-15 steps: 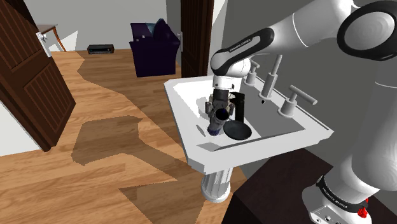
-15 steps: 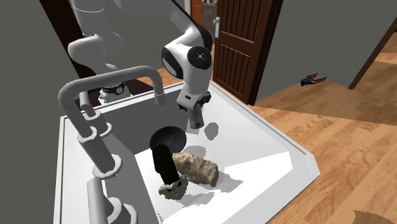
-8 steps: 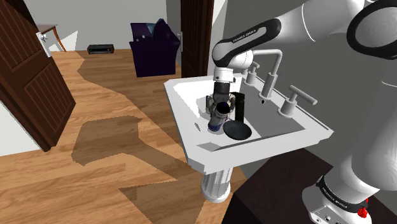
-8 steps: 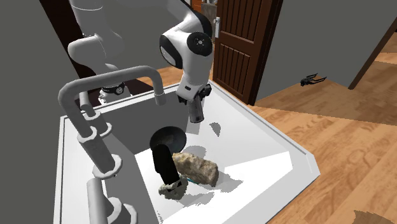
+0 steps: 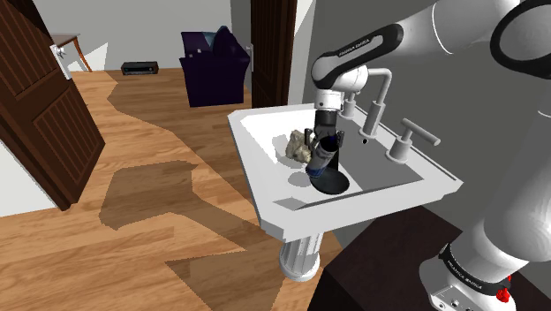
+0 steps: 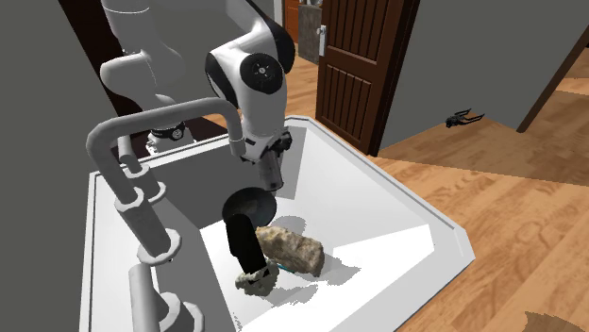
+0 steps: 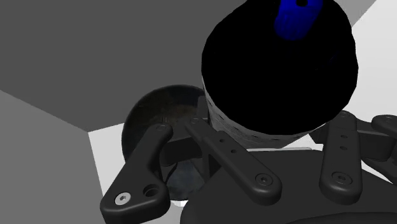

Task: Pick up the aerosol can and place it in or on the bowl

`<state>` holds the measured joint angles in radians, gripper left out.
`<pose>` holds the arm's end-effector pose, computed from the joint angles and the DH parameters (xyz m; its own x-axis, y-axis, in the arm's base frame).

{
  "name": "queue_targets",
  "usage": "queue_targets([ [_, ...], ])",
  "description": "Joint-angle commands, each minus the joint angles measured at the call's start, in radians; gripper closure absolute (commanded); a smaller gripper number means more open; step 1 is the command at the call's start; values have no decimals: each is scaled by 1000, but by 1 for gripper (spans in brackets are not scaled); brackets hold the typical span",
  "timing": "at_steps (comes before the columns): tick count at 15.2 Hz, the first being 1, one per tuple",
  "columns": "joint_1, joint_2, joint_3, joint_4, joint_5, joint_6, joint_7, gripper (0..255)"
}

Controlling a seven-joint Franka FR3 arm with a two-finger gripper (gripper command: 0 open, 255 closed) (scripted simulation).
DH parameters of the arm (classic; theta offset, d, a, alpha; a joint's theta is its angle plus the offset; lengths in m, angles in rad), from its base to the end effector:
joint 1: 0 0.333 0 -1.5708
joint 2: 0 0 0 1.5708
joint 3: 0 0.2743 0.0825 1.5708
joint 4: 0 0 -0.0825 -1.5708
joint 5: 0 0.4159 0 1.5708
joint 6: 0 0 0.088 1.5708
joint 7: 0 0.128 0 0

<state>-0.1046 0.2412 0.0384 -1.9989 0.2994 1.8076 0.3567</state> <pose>0.5530 -0.0057 0.2372 0.7526 -0.4457 -0.4847 -0.5437 -0.8359 -0.0756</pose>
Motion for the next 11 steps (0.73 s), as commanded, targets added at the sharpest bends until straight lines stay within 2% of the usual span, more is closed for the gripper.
queue_targets([
  [1,-43,-11,-38,-6,-20,-10,-38,255],
  [4,-57,-13,-91,-5,-38,-29,-95,255],
  [11,72,45,-223,-30,6,41,-142,255],
])
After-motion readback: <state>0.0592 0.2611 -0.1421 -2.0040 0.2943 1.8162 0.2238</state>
